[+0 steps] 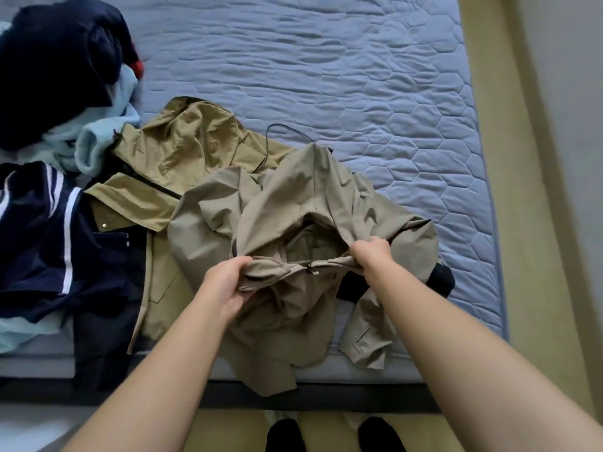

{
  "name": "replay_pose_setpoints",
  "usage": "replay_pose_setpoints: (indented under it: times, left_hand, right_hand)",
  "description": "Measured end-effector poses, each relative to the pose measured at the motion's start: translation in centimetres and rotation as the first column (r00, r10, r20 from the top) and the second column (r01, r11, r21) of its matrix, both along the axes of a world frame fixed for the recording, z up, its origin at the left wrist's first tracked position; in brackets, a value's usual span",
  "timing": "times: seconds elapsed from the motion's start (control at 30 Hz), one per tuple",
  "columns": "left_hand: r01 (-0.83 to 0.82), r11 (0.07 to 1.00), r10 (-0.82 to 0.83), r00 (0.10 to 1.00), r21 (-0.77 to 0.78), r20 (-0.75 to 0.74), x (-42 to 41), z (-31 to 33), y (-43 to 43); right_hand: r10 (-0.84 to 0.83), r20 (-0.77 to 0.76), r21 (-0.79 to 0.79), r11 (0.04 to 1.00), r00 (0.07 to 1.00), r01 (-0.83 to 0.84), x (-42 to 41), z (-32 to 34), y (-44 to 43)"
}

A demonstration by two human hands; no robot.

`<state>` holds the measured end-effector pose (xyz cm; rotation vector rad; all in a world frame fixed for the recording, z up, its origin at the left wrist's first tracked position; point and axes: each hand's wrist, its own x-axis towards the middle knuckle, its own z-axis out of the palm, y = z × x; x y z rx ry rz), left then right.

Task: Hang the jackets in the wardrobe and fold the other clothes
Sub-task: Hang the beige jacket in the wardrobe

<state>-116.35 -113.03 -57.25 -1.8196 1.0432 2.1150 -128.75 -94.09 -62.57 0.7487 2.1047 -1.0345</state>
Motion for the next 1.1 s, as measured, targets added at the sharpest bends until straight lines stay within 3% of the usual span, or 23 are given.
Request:
replay_pose_setpoints:
  times: [0.1, 0.2, 0.3, 0.43, 0.6, 0.8, 0.93, 1.1]
  left_hand:
    - [-0.126, 0.979, 0.140, 0.987, 0.163, -0.075, 1.6, 4.2, -0.8]
    - [-0.163, 0.973, 0.185, 0.975, 0.165, -0.124, 3.7, 9.9, -0.4]
    - [-0.206, 0.970, 0.227, 0.957, 0.127, -0.178, 7.2, 17.2, 1.1]
    - [-0.361, 0.931, 0.359, 0.877, 0.057, -0.319, 14.2, 28.2, 3.8]
    - [-0.626, 0.778, 0.508, 0.676, -0.054, -0.534, 23.8, 40.1, 9.1]
    - [-0.880, 0.457, 0.598, 0.412, -0.130, -0.688, 35.2, 48.5, 16.5]
    - [-0.980, 0.120, 0.637, 0.197, -0.156, -0.745, 44.6, 51.0, 24.3]
    - [-0.957, -0.242, 0.626, -0.029, -0.158, -0.779, 55.5, 52.2, 37.0]
  right_hand:
    - [-0.205, 0.015, -0.130, 0.970, 0.979, 0.205, -0.1, 4.3, 1.5]
    - [-0.276, 0.171, -0.296, 0.901, 0.946, 0.316, 0.5, 10.8, 2.1]
    - [-0.285, 0.285, -0.495, 0.773, 0.915, 0.395, 2.3, 19.0, 2.7]
    - [-0.104, 0.310, -0.733, 0.607, 0.945, 0.307, 5.6, 31.5, 3.1]
    - [0.280, 0.133, -0.908, 0.418, 0.951, 0.003, 11.1, 45.2, 2.4]
    - [0.622, -0.074, -0.978, 0.110, 0.779, -0.180, 20.7, 58.2, 0.7]
    - [0.801, -0.201, -0.964, -0.061, 0.564, -0.257, 30.6, 62.9, 1.9]
    - [0.937, -0.246, -0.943, -0.173, 0.246, -0.285, 44.2, 63.5, 6.1]
